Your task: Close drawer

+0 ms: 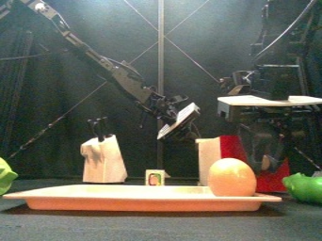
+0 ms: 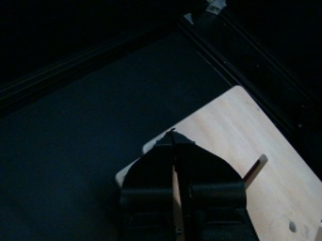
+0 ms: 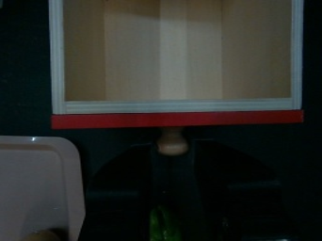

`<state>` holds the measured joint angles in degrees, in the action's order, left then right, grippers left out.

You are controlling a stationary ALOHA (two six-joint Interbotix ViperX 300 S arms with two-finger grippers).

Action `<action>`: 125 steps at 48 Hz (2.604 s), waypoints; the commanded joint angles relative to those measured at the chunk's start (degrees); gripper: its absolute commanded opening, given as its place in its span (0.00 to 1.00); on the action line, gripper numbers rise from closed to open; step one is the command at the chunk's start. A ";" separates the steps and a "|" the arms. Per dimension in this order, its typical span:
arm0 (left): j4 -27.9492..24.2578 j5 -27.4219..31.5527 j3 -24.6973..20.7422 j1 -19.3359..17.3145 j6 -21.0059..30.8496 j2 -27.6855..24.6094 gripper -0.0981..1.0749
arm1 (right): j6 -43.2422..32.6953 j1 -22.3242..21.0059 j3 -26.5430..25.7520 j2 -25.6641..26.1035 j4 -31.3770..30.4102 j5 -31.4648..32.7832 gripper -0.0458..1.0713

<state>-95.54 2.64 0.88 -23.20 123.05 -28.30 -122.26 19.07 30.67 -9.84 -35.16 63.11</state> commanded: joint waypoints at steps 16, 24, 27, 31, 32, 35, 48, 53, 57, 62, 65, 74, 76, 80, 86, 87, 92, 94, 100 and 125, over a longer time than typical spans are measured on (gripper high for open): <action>0.09 -0.26 0.53 0.09 -0.09 0.70 0.33 | -12.57 0.79 -0.18 -0.09 -2.72 2.64 0.35; 0.09 -0.26 0.53 0.09 -0.09 0.70 0.33 | -14.94 0.88 0.09 0.09 -3.08 2.72 0.35; 0.09 -0.18 0.53 0.09 -0.09 0.70 0.33 | -14.85 0.88 -0.18 -0.18 -3.52 2.72 0.35; 0.09 -0.26 0.53 0.09 -0.09 0.70 0.33 | -14.85 0.62 -0.53 -0.26 -4.31 2.64 0.35; 0.09 -0.26 0.53 0.09 -0.09 0.70 0.33 | -14.85 0.62 -0.62 -0.26 -4.57 2.64 0.35; 0.09 -0.26 0.53 0.09 -0.09 0.70 0.33 | -14.68 0.53 -1.14 -0.09 -5.62 2.64 0.35; 0.09 -0.26 0.53 0.09 -0.09 0.79 0.33 | -14.85 -0.35 -1.76 0.44 -9.32 2.90 0.35; 0.09 -0.26 0.53 0.09 -0.09 0.79 0.33 | -14.77 -1.05 -1.76 0.62 -10.02 3.52 0.35; 0.09 -0.35 0.62 0.09 -0.09 0.79 0.33 | -14.77 -1.85 -1.58 0.88 -10.55 3.87 0.35; 0.09 -0.35 0.70 0.09 -0.09 0.79 0.33 | -14.68 -2.90 -1.32 1.05 -11.07 3.87 0.35; 0.09 -0.26 0.79 0.09 -0.09 0.79 0.33 | -14.59 -3.60 -1.14 1.05 -11.43 3.87 0.35; 0.09 -0.35 1.05 0.09 -0.09 0.79 0.33 | -14.77 -5.80 -0.97 1.05 -12.92 3.87 0.35; 0.09 -0.26 1.23 0.09 -0.09 0.79 0.33 | -14.77 -6.15 -0.97 1.05 -13.10 3.87 0.35; 0.09 -0.35 1.41 0.09 -0.09 0.88 0.33 | -14.77 -6.86 -0.88 1.05 -13.45 3.87 0.35; 0.09 -0.26 1.67 0.09 -0.09 0.88 0.33 | -14.77 -7.65 -0.88 1.05 -14.50 3.87 0.35; 0.09 -0.26 1.67 0.09 -0.09 0.88 0.33 | -14.77 -7.73 -0.88 0.97 -14.59 3.87 0.35; 0.18 -0.26 1.58 0.09 -0.09 0.88 0.33 | -14.77 -8.26 -0.88 0.79 -14.94 3.87 0.35; 0.18 -0.35 1.58 0.09 -0.09 0.88 0.33 | -14.77 -8.61 -0.88 0.70 -14.94 3.87 0.35; 0.26 -0.26 1.67 0.09 -0.09 0.88 0.33 | -14.68 -9.49 -0.88 0.62 -14.94 3.69 0.35; 0.26 -0.35 1.85 0.09 -0.09 0.88 0.33 | -14.85 -11.69 -1.05 -0.44 -15.21 3.43 0.35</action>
<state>-95.36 2.55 1.85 -23.20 123.05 -27.77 -136.85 8.53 30.32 -11.51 -49.57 66.27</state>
